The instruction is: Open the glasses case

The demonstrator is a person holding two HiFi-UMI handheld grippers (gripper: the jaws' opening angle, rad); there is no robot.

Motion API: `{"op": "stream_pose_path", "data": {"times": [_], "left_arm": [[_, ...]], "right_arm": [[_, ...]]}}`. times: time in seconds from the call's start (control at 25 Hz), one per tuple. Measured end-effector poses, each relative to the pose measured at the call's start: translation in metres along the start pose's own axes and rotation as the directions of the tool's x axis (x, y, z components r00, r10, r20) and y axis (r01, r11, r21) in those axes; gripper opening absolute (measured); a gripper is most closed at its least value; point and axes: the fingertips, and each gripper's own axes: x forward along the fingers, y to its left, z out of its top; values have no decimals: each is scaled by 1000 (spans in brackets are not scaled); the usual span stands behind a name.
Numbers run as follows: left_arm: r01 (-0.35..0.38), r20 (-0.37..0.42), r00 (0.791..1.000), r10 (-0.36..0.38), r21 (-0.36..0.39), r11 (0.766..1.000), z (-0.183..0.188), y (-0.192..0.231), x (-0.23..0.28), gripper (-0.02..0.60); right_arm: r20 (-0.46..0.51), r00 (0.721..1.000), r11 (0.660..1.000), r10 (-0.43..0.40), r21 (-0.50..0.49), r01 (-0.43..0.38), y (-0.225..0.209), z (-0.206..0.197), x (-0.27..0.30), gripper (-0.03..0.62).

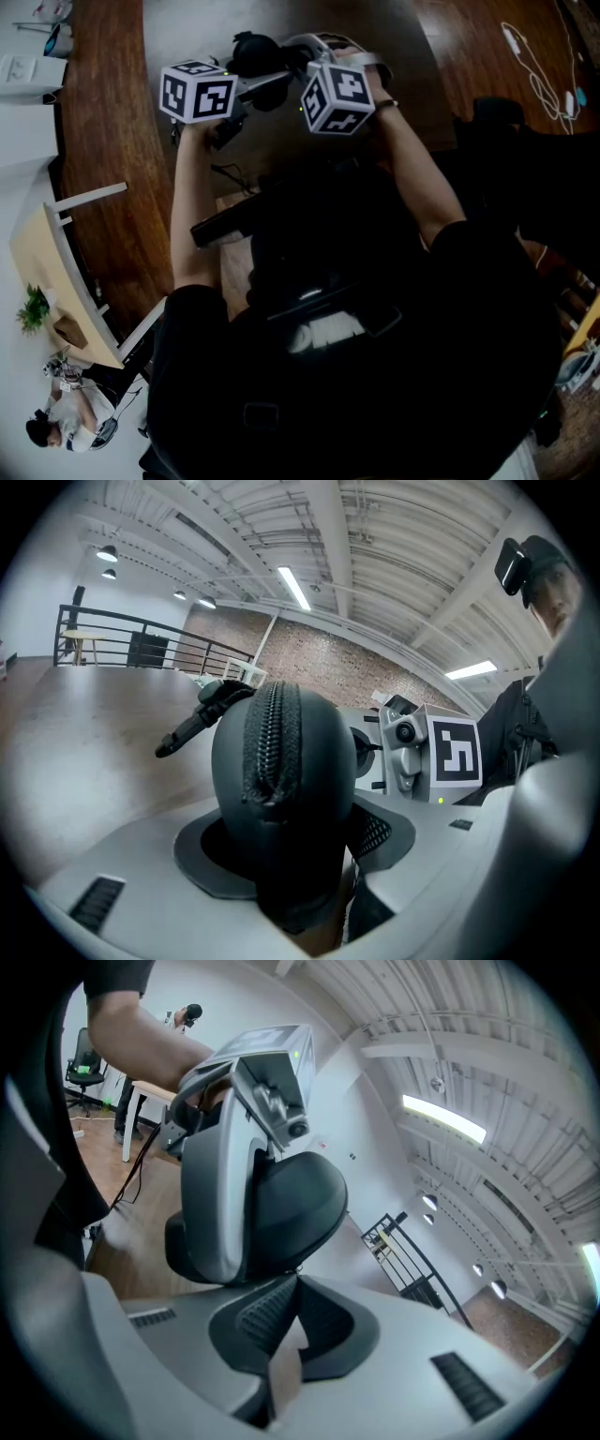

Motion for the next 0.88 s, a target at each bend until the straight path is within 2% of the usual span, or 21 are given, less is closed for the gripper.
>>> {"op": "stream_pose_path", "data": {"times": [0.24,0.44,0.6,0.76,0.88], "left_arm": [[-2,-10,1000,2,36,999,-2,-3,1,256],[-29,-49,998,34,102,994,-1,-3,2,256],[-87,-73,992,101,179,980,-2,3,6,256],[-94,-114,986,121,217,972,-8,2,9,256],[-86,-111,988,110,203,975,-8,3,10,256]], "right_arm": [[6,1000,999,22,38,-22,2,-1,-1,9],[9,999,997,32,75,-33,1,-3,-1,10],[11,1000,996,24,88,-24,0,-4,1,9],[14,1000,995,19,97,-21,-3,-5,-2,9],[15,1000,995,9,97,-11,-6,-4,-3,9]]}}
